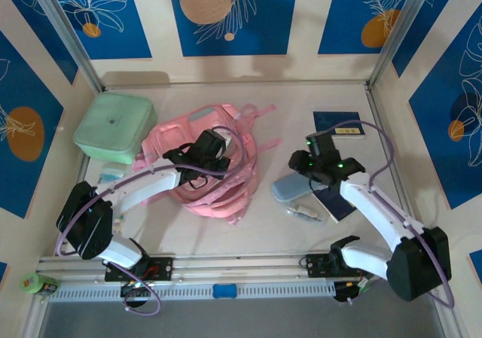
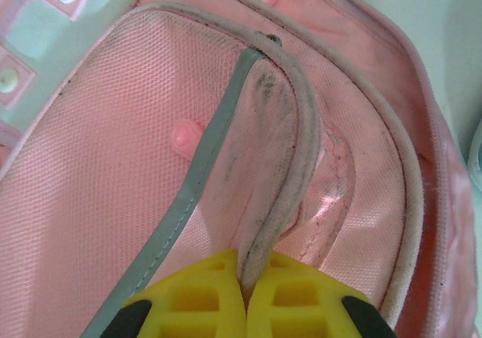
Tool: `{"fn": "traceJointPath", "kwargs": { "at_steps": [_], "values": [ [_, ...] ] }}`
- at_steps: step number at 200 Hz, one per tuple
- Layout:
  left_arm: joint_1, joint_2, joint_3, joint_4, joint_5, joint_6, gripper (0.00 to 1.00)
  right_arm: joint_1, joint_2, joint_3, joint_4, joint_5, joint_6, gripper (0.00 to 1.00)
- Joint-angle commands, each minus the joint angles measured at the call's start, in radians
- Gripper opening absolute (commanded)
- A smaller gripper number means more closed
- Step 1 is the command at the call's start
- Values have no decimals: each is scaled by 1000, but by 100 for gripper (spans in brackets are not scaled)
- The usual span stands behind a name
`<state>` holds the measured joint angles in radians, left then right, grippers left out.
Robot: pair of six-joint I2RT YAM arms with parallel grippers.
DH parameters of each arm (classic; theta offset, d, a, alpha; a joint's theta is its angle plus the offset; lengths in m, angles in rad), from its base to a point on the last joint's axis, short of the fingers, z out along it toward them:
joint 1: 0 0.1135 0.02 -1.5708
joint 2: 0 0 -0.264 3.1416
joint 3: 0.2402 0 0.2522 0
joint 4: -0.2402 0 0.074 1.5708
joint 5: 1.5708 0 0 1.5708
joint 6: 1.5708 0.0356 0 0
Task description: Pack the student bag
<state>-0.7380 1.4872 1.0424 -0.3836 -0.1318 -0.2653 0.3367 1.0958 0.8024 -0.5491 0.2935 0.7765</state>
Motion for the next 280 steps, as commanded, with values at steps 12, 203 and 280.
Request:
{"fn": "traceJointPath", "kwargs": {
  "at_steps": [12, 203, 280],
  "values": [
    [0, -3, 11, -80, 70, -81, 15, -121, -52, 31, -161, -16, -8, 72],
    [-400, 334, 233, 434, 364, -358, 46, -813, 202, -86, -63, -178, 15, 99],
    [-463, 717, 599, 347, 340, -310, 47, -802, 341, -46, 5, -263, -36, 99]
  ]
}}
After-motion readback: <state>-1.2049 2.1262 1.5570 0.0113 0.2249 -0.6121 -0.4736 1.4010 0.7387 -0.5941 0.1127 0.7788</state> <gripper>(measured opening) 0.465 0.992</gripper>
